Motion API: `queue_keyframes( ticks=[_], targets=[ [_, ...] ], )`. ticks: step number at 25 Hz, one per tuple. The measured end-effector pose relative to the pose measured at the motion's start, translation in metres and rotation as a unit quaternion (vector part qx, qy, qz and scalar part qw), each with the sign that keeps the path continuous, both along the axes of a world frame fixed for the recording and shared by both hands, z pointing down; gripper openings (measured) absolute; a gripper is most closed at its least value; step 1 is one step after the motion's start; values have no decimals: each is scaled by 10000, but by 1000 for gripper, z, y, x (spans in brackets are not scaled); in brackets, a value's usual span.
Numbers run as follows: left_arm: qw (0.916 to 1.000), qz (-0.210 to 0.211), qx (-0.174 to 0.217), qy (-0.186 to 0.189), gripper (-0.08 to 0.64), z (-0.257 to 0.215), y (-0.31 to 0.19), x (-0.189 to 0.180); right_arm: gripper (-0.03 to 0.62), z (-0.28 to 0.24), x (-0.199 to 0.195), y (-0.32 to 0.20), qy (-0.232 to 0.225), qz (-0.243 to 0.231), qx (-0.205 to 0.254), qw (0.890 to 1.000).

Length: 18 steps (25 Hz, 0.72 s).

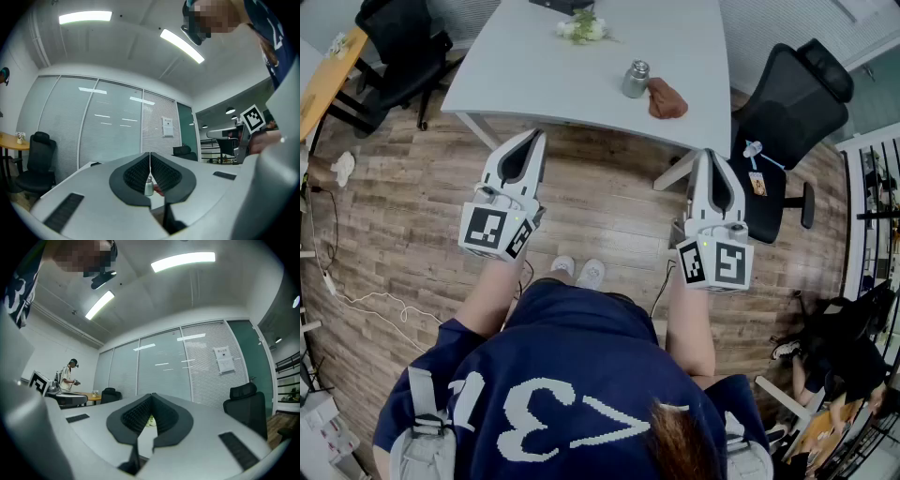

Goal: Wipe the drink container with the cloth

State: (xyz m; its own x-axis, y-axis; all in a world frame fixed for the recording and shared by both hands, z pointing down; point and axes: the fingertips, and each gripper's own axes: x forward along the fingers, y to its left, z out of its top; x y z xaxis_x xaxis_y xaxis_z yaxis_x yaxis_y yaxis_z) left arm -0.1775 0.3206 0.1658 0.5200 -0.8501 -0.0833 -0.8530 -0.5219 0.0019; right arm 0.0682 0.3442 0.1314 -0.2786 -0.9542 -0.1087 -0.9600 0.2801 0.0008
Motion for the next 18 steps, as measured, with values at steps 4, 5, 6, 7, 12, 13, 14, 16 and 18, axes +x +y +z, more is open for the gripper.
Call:
queue_keyframes(
  ticks=[4, 5, 6, 7, 12, 13, 14, 16, 18],
  targets=[
    [10000, 89, 40, -1, 20, -4, 4, 7, 25, -5, 4, 6, -121, -8, 98, 9999],
    [9999, 105, 76, 3, 20, -6, 5, 9, 25, -7, 4, 9, -55, 3, 152, 9999],
    [9999, 107, 112, -7, 20, -7, 6, 10, 25, -8, 4, 12, -2, 7, 200, 9998],
    [9999, 96, 136, -21, 20, -7, 7, 11, 25, -8, 3, 15, 9, -13, 229, 9997],
    [10000, 17, 72, 37, 20, -5, 10, 12, 26, -8, 4, 20, -117, -204, 233, 9995],
    [10000, 6, 47, 41, 20, -4, 10, 12, 26, -8, 5, 19, -125, -216, 221, 9994],
    [10000, 3, 28, 39, 20, -2, 9, 12, 26, -7, 5, 18, -131, -222, 202, 9995],
    [10000, 3, 11, 35, 20, 0, 4, 12, 26, -4, 4, 13, -154, -231, 163, 9995],
    [10000, 6, 7, 54, 20, 2, -5, 13, 26, -1, 5, 5, -184, -239, 118, 9995]
  ],
)
